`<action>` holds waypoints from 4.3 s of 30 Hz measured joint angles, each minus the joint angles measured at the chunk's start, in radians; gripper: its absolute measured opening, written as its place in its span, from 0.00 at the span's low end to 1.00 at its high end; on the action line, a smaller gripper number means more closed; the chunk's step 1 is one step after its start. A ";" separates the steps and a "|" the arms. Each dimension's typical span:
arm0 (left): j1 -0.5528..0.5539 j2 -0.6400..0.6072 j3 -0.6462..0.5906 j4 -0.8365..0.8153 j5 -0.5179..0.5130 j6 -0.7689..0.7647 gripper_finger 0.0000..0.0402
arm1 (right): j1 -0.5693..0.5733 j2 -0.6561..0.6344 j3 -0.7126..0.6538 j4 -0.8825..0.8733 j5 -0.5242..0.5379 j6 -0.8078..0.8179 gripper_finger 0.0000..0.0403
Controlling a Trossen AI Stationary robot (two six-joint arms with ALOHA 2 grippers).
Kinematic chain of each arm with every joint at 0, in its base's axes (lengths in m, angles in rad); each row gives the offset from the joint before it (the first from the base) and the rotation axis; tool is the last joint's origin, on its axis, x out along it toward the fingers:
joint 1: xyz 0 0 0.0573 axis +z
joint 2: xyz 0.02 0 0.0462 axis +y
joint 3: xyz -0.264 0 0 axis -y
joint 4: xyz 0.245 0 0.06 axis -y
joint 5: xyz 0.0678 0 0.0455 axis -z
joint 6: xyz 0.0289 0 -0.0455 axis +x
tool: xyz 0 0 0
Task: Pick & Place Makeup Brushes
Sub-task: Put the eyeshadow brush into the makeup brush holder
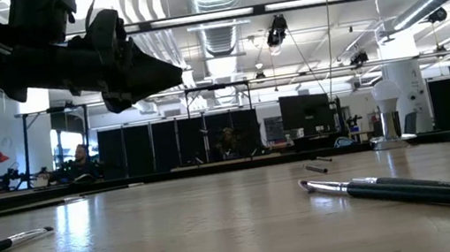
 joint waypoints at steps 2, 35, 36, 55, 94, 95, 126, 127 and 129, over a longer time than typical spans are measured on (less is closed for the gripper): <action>0.000 0.000 0.000 0.000 0.000 0.001 0.23 | -0.021 -0.027 0.015 -0.004 0.008 -0.024 0.37; 0.088 -0.006 -0.193 0.382 0.031 -0.009 0.00 | -0.714 0.423 0.251 0.495 -0.281 -0.598 0.19; 0.092 -0.007 -0.199 0.387 0.032 -0.009 0.00 | -0.721 0.442 0.271 0.492 -0.288 -0.605 0.20; 0.117 -0.010 -0.210 0.396 0.041 0.007 0.00 | -0.791 0.698 0.539 0.213 -0.343 -0.640 0.27; 0.120 -0.010 -0.196 0.386 0.053 0.001 0.00 | -0.691 0.358 0.506 0.181 -0.022 -0.774 0.02; 0.120 -0.010 -0.196 0.386 0.053 0.001 0.00 | -0.671 0.330 0.492 0.181 0.008 -0.761 0.02; 0.120 -0.010 -0.196 0.357 0.054 0.028 0.00 | 0.087 0.031 0.127 -0.154 0.551 -0.206 0.02; 0.120 -0.010 -0.196 0.349 0.054 0.031 0.00 | 0.108 0.042 0.117 -0.156 0.583 -0.185 0.02; 0.120 -0.010 -0.196 0.328 0.054 0.031 0.00 | 0.137 0.061 0.091 -0.155 0.618 -0.142 0.02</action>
